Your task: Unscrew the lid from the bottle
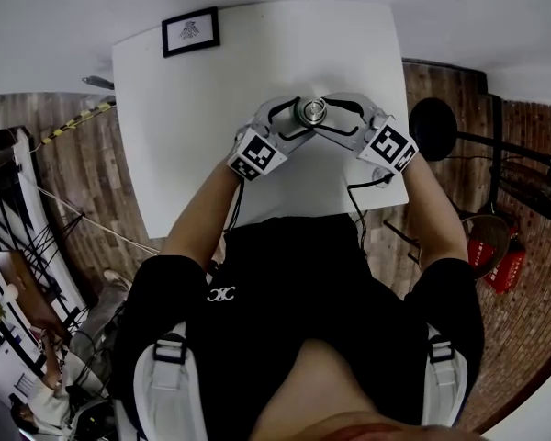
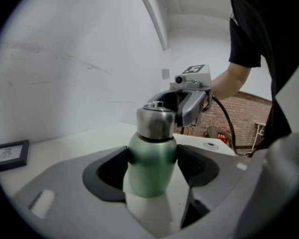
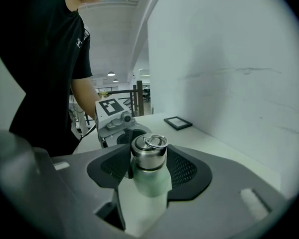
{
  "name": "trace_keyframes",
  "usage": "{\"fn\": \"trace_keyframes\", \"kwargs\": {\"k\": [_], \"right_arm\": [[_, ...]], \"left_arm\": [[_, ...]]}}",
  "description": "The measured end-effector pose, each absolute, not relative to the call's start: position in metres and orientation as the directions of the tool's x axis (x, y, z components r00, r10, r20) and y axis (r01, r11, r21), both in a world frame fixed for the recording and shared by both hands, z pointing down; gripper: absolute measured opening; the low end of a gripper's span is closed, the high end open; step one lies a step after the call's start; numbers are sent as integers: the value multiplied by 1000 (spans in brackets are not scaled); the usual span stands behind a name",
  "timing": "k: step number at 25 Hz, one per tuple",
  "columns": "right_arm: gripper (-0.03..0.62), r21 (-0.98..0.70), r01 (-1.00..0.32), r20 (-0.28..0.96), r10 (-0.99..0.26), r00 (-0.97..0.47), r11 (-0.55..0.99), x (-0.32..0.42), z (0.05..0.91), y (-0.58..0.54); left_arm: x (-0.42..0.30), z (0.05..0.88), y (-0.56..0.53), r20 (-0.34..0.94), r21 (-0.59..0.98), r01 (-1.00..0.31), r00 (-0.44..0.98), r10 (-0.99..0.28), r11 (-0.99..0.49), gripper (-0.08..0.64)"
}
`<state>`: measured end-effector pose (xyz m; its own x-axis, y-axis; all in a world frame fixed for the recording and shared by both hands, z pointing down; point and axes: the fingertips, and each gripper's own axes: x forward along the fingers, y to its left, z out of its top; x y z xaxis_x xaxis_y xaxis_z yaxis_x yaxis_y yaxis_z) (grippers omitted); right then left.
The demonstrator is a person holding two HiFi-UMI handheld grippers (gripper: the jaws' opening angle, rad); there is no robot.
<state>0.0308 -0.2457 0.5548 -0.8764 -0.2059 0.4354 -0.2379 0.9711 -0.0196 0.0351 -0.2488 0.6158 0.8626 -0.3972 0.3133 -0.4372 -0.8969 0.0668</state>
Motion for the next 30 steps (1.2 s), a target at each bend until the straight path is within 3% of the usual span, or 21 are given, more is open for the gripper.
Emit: {"fn": "trace_keyframes", "kwargs": {"k": [4, 9, 13, 18, 30], "right_arm": [[227, -9, -224, 469, -194, -862, 975, 27, 553, -246], [244, -10, -342, 410, -308, -859, 940, 32, 542, -244], [245, -21, -581, 290, -551, -783, 814, 39, 532, -255], [244, -61, -845, 215, -820, -530, 530, 57, 535, -251], [242, -95, -943, 245, -911, -332, 318, 36, 565, -249]], "left_arm": [[33, 616, -249, 313, 68, -435, 864, -395, -898, 364], [36, 621, -252, 324, 69, -443, 857, -400, -894, 364], [33, 630, -259, 335, 78, -454, 851, -406, -888, 364], [33, 630, -256, 347, 81, -478, 836, -424, -875, 364], [37, 625, -250, 366, 73, -528, 803, -470, -846, 364]]}}
